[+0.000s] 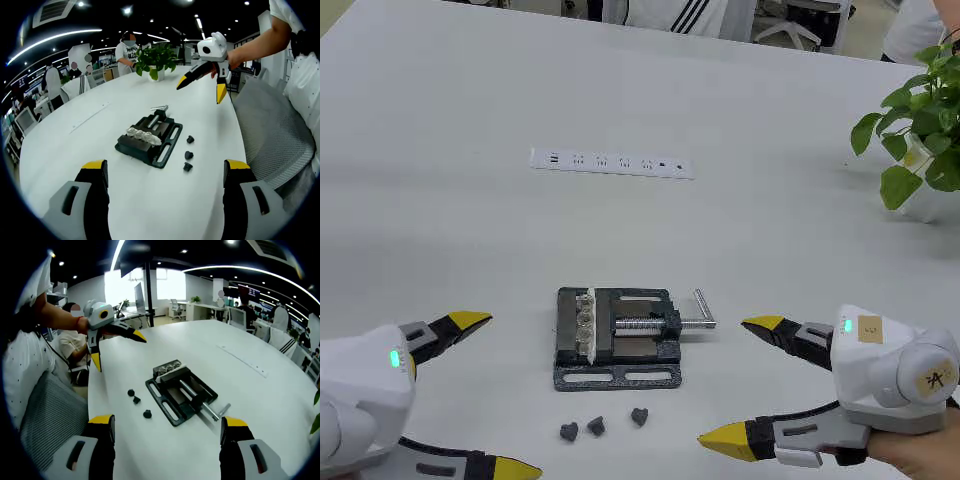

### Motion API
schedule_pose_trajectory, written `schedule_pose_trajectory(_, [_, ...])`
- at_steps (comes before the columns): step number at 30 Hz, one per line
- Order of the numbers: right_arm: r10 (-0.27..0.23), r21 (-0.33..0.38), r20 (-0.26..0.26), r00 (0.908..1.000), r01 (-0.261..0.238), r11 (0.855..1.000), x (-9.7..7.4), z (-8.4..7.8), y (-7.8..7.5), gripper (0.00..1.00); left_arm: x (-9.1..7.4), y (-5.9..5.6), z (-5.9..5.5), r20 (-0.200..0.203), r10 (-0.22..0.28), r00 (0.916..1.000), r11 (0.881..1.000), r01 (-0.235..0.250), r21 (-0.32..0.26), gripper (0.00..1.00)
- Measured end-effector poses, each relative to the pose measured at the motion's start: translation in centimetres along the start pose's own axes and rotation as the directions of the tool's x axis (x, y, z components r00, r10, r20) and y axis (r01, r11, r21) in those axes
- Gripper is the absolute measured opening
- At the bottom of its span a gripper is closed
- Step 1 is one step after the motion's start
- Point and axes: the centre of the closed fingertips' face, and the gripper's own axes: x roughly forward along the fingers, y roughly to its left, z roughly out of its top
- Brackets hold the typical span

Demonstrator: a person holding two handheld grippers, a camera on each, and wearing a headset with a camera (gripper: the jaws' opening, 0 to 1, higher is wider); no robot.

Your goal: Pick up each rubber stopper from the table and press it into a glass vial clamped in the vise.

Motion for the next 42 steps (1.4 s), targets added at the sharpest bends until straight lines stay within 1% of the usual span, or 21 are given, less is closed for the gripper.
schedule_pose_trajectory(8, [0.001, 0.002, 0.002, 1.0000, -0.001, 1.000, 0.0, -0.2, -0.2, 0.85, 0.1, 0.1, 0.0, -0.002, -0.001, 1.0000, 1.000, 0.001, 0.005, 0.94])
schedule_pose_trajectory(11, [0.000, 0.004, 0.006, 1.0000, -0.001, 1.000, 0.0, -0.1, -0.2, 0.85, 0.2, -0.1, -0.1, -0.009, -0.011, 0.9999, 1.000, 0.011, 0.012, 0.91])
schedule_pose_trajectory(16, [0.000, 0.005, 0.006, 1.0000, 0.000, 1.000, 0.0, -0.1, -0.2, 0.85, 0.4, -0.3, -0.3, -0.022, -0.021, 0.9995, 0.999, 0.022, 0.024, 0.90])
schedule_pose_trajectory(22, [-0.003, 0.009, 0.007, 1.0000, 0.003, 1.000, 0.0, -0.2, -0.2, 0.84, 0.5, -0.5, -0.3, -0.029, -0.036, 0.9989, 0.999, 0.037, 0.033, 0.84])
schedule_pose_trajectory(32, [-0.010, 0.016, 0.012, 0.9999, 0.010, 1.000, -0.3, -0.3, -0.1, 0.83, 1.0, -1.2, -0.7, -0.066, -0.079, 0.9947, 0.994, 0.083, 0.068, 0.71])
schedule_pose_trajectory(33, [-0.011, 0.017, 0.013, 0.9999, 0.011, 1.000, -0.3, -0.3, -0.1, 0.83, 1.1, -1.3, -0.7, -0.075, -0.085, 0.9936, 0.993, 0.090, 0.073, 0.69])
schedule_pose_trajectory(37, [-0.014, 0.018, 0.015, 0.9998, 0.014, 1.000, -0.4, -0.2, -0.1, 0.83, 1.5, -1.4, -1.0, -0.098, -0.101, 0.9901, 0.990, 0.110, 0.090, 0.66])
schedule_pose_trajectory(38, [-0.015, 0.019, 0.017, 0.9997, 0.015, 1.000, -0.4, -0.2, -0.1, 0.83, 1.7, -1.5, -1.1, -0.109, -0.106, 0.9884, 0.989, 0.116, 0.095, 0.64])
schedule_pose_trajectory(42, [-0.017, 0.021, 0.019, 0.9997, 0.017, 1.000, -0.5, -0.2, -0.1, 0.82, 2.1, -1.8, -1.4, -0.132, -0.130, 0.9827, 0.984, 0.145, 0.107, 0.57])
